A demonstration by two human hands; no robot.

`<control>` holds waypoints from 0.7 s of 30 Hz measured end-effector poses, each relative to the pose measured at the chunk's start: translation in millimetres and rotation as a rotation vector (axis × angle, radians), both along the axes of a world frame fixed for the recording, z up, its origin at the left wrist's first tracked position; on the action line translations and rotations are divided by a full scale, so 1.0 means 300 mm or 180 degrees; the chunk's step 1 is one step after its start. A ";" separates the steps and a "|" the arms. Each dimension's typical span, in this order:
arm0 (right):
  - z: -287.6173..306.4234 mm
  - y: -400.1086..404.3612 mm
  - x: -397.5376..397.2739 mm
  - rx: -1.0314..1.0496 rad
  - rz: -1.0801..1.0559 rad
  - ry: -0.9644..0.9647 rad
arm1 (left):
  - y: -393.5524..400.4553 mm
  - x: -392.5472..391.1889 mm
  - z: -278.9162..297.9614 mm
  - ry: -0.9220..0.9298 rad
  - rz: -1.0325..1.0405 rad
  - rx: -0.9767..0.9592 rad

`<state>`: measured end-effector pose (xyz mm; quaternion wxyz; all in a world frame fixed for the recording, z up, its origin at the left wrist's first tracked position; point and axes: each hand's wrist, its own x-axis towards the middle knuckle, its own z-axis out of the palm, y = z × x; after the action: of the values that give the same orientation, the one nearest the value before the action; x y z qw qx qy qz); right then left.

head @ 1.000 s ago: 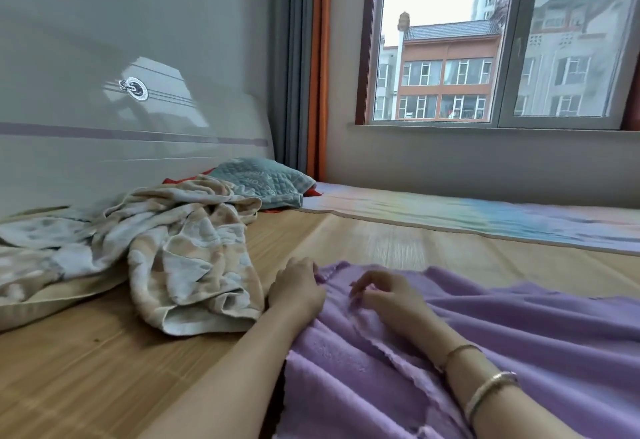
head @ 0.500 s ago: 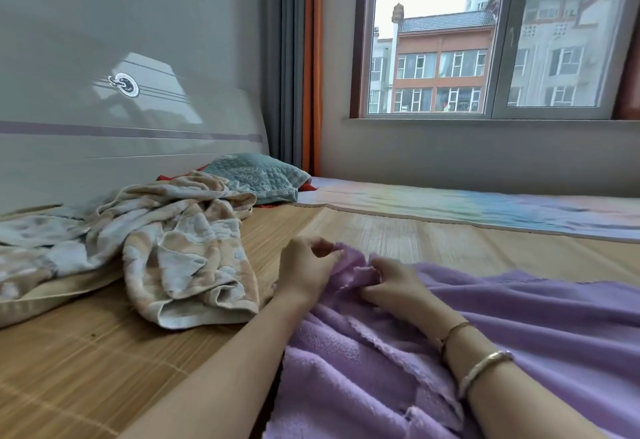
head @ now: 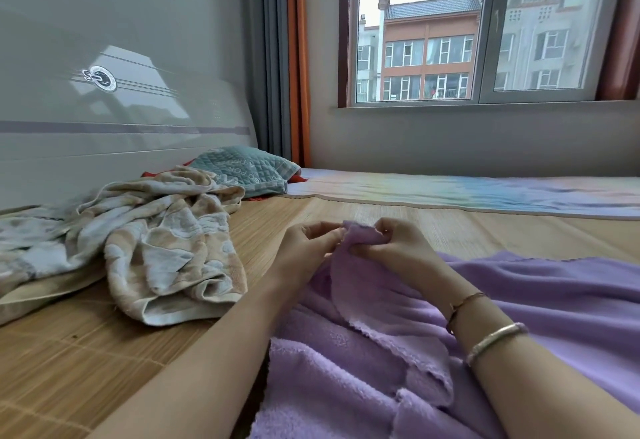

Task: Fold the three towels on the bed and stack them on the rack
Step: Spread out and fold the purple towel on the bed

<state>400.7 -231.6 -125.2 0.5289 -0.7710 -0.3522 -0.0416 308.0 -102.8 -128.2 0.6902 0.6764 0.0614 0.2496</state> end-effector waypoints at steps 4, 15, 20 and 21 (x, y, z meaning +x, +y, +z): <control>-0.003 -0.005 0.000 0.0246 0.0107 0.0321 | -0.010 -0.017 0.009 -0.0073 -0.0249 -0.0042; 0.145 -0.171 -0.089 0.0283 -0.0045 0.0166 | -0.114 -0.143 0.106 0.0469 0.0571 0.1783; 0.305 -0.373 -0.214 -0.0129 -0.0265 -0.0576 | -0.251 -0.234 0.196 0.0538 0.0684 0.2285; 0.333 -0.413 -0.247 -0.0230 -0.0185 -0.0589 | -0.287 -0.255 0.211 0.0510 0.0680 0.2366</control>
<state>326.7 -355.4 -25.3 0.4646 -0.7923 -0.3783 -0.1153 231.6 -188.9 -64.8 0.3613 0.8874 0.0905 0.2716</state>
